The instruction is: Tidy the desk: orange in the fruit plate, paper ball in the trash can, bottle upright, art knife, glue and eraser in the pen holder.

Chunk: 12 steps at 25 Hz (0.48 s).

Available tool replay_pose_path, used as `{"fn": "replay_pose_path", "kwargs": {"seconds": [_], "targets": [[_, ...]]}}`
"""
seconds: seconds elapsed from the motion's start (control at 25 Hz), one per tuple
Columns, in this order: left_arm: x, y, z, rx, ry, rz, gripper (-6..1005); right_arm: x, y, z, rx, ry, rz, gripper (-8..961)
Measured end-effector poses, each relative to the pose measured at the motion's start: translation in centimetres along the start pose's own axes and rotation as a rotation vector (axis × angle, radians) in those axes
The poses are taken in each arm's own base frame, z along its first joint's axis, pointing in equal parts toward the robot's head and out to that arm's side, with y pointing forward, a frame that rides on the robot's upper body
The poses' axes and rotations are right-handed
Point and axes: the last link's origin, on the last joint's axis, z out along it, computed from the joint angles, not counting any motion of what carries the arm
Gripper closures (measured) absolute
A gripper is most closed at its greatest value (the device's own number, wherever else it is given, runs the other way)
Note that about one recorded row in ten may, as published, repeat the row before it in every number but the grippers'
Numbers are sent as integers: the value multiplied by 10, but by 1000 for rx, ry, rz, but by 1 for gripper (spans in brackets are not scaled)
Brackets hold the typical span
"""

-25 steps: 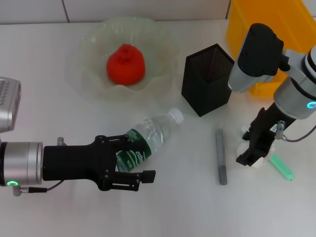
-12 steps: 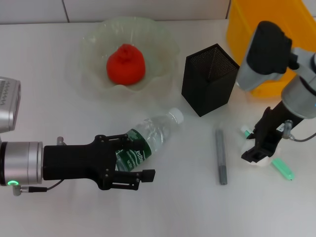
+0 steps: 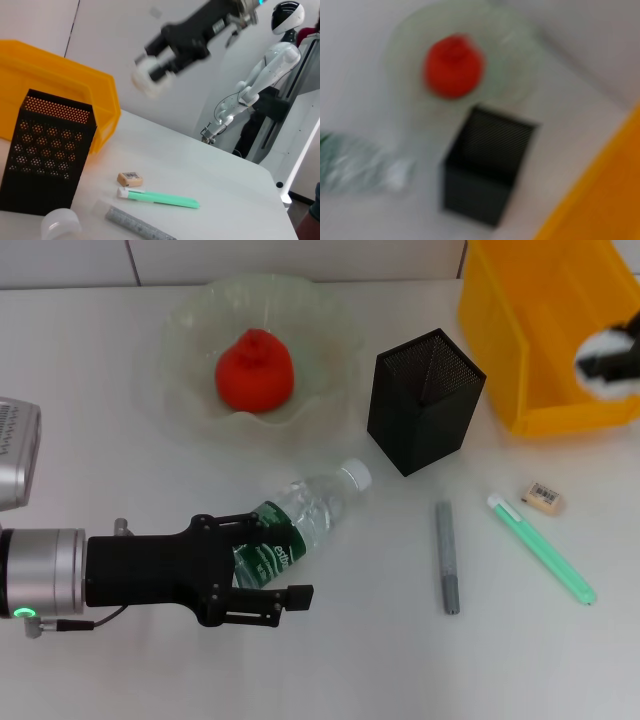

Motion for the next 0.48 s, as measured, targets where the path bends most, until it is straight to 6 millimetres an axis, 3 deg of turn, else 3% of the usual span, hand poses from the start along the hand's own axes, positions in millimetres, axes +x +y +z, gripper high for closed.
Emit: {"fn": "replay_pose_path", "kwargs": {"seconds": [0.16, 0.48], "targets": [[1, 0, 0, -5, 1, -2, 155, -6, -28, -7, 144, -130, 103, 483], [1, 2, 1, -14, 5, -11, 156, -3, -46, 41, 167, -168, 219, 468]]}}
